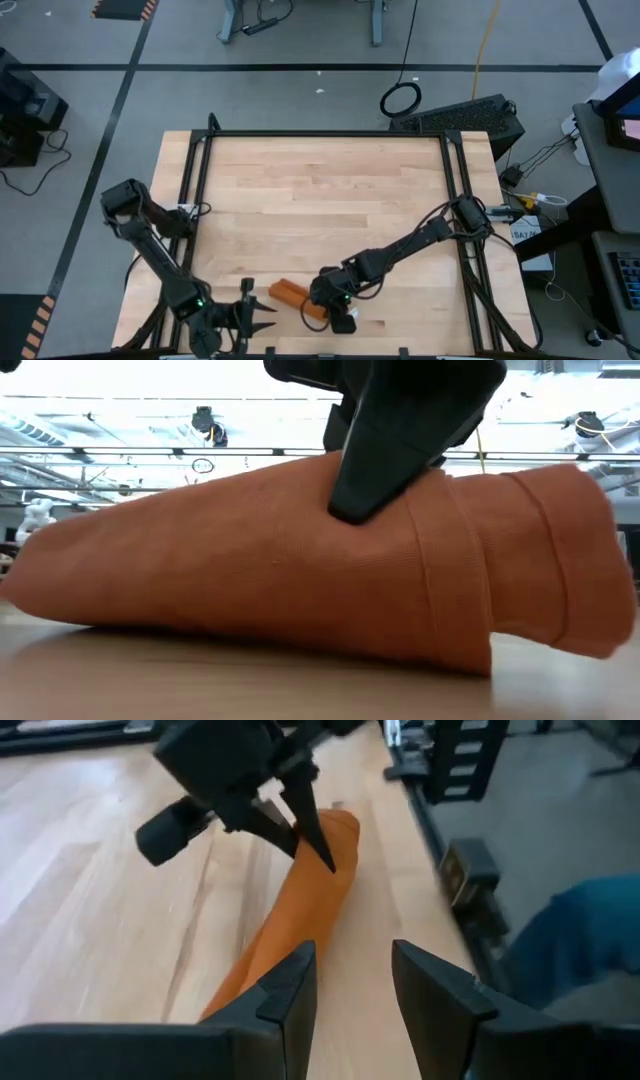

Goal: Roll towel
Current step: Roll the brown towel

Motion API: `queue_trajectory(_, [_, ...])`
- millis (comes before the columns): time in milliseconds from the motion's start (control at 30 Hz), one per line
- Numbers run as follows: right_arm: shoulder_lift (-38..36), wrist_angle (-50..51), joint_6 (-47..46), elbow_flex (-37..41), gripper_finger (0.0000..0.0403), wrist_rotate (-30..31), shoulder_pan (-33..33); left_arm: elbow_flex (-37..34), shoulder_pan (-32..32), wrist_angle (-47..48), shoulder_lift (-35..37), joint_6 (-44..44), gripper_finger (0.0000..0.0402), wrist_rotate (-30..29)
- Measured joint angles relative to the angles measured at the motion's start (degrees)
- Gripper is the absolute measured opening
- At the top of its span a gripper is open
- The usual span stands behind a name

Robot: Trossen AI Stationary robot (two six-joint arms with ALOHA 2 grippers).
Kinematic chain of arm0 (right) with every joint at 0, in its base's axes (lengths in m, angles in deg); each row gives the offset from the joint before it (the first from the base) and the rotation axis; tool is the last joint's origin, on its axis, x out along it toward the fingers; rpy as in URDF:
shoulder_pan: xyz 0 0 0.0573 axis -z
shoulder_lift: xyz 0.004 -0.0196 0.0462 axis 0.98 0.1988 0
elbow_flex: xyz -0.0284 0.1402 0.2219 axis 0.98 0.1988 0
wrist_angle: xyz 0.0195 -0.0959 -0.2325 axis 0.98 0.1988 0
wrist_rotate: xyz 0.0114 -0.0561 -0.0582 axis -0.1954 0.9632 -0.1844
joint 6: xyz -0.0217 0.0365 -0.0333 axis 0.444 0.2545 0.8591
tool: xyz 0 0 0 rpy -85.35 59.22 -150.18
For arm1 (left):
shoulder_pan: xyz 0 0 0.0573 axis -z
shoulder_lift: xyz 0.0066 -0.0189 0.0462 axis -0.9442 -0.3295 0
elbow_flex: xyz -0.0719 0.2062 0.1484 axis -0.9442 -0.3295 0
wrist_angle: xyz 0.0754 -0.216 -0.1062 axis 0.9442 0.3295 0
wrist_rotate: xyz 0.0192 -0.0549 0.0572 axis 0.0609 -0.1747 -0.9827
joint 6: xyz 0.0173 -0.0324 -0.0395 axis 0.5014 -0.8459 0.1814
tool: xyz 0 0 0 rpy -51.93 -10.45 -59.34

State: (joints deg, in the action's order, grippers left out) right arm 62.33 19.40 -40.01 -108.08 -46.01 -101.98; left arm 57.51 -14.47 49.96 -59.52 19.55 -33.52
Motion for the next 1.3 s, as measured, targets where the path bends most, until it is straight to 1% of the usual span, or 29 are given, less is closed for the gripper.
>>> queue_trajectory(133, [0.0, 0.4, 0.2, 0.0, 0.001, 0.0, 0.2, 0.0, -1.0, -2.2, -5.0, 2.2, 0.014, -0.5])
queue_trajectory(200, [0.0, 0.4, 0.2, 0.0, 0.001, 0.0, 0.4, 0.0, -1.7, -2.2, -6.8, 2.4, 0.0151, -0.5])
queue_trajectory(433, [0.0, 0.4, 1.3, 0.0, 0.0011, 0.0, 0.4, 0.0, -5.2, 0.6, -11.7, 5.9, 0.0226, -1.5])
queue_trajectory(500, [0.0, 0.5, 1.8, 0.0, 0.0011, 0.1, 0.4, 0.0, -7.1, 2.2, -13.0, 7.4, 0.0238, 1.9])
queue_trajectory(567, [0.0, 0.6, 1.9, 0.0, 0.0011, 0.1, 0.4, 0.0, -9.0, 3.3, -14.1, 8.2, 0.0237, 6.2])
queue_trajectory(633, [0.0, 1.4, 2.0, 0.0, 0.0011, 0.1, 0.5, 0.0, -10.7, 3.4, -14.5, 8.2, 0.0216, 9.9])
queue_trajectory(667, [0.0, 2.0, 1.9, 0.0, 0.0011, 0.1, 0.5, 0.0, -11.4, 3.2, -14.5, 8.2, 0.0197, 11.3])
queue_trajectory(733, [0.0, 3.8, 1.8, 0.0, 0.0011, 0.2, 0.5, 0.0, -12.4, 3.0, -14.2, 8.2, 0.0141, 14.3])
queue_trajectory(833, [0.0, 6.8, 1.6, 0.0, 0.0012, 0.1, 0.5, 0.0, -13.8, 3.1, -12.7, 8.1, 0.0039, 19.6])
queue_trajectory(867, [0.0, 7.8, 1.8, 0.0, 0.0013, 0.1, 0.5, 0.0, -14.3, 3.1, -11.9, 7.5, 0.0024, 21.3])
queue_trajectory(900, [0.0, 8.6, 2.2, 0.0, 0.0015, 0.0, 0.5, 0.0, -14.7, 3.1, -11.1, 6.3, 0.0021, 22.5])
queue_trajectory(1000, [0.0, 9.4, 2.5, 0.0, 0.0028, -0.1, 0.5, 0.0, -16.0, 2.7, -8.7, 2.4, 0.0034, 27.0])
queue_trajectory(1067, [-0.1, 9.9, 2.0, -0.1, 0.0042, -1.2, 0.5, 0.0, -17.0, 2.8, -7.3, 0.7, 0.0037, 30.6])
queue_trajectory(1133, [-0.7, 12.8, 1.9, -0.5, 0.0061, -1.5, 0.8, 0.0, -18.3, 2.7, -6.2, -1.4, 0.0037, 34.6])
queue_trajectory(1233, [-2.2, 17.7, 1.7, -1.5, 0.0092, -0.3, 1.0, 0.0, -20.7, 2.5, -5.7, -6.4, 0.0033, 40.4])
queue_trajectory(1300, [-3.6, 21.6, 2.4, -2.0, 0.011, 2.1, 1.0, 0.0, -21.9, 1.7, -5.7, -9.8, 0.0031, 42.0])
